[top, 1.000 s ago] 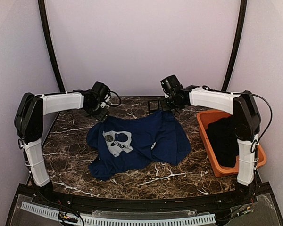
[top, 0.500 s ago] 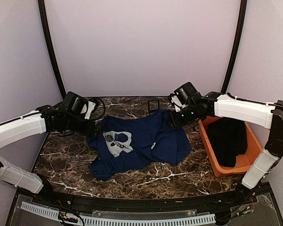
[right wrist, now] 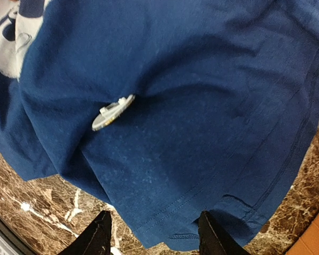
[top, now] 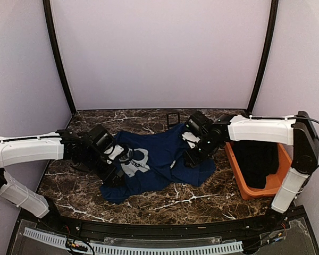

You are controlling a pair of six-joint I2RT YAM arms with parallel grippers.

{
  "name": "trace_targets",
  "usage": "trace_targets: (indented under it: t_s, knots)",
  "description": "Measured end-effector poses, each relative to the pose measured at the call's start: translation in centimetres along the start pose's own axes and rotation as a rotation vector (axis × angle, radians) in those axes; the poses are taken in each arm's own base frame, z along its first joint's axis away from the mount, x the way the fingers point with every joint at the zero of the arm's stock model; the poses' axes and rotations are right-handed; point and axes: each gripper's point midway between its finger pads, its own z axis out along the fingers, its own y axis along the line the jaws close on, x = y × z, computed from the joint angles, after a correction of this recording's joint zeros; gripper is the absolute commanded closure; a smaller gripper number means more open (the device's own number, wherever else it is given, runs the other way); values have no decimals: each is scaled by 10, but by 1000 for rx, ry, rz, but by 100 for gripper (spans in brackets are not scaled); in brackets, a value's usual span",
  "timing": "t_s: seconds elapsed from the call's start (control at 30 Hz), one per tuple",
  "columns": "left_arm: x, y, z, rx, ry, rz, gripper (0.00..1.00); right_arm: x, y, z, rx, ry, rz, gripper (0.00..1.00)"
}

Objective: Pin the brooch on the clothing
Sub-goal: Smooth out the clothing with brooches at the center of the board.

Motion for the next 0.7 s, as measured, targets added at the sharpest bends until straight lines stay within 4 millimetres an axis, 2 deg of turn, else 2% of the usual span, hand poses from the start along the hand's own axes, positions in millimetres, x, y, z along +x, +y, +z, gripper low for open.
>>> trace_targets:
  t_s: [0.2,0.33,0.4,0.5,0.6,0.67,0.7]
  knots:
    - [24,-18,27,34,143,53,10,23,3,17,-9,104,-10,46]
    - [33,-16,35,12,194,62,15,41,3,28,5,175,-13,46]
    - [35,-14,38,-1,203,64,22,47,3,30,14,198,-13,46]
    - [37,-11,42,-16,220,60,40,55,1,33,22,220,-3,48]
    - [40,-11,47,-17,238,64,55,64,-2,38,37,246,4,56]
    - [41,-10,50,-18,246,66,72,68,-4,43,51,261,8,66]
    - [42,-10,51,-18,250,67,77,69,-6,44,57,267,11,71]
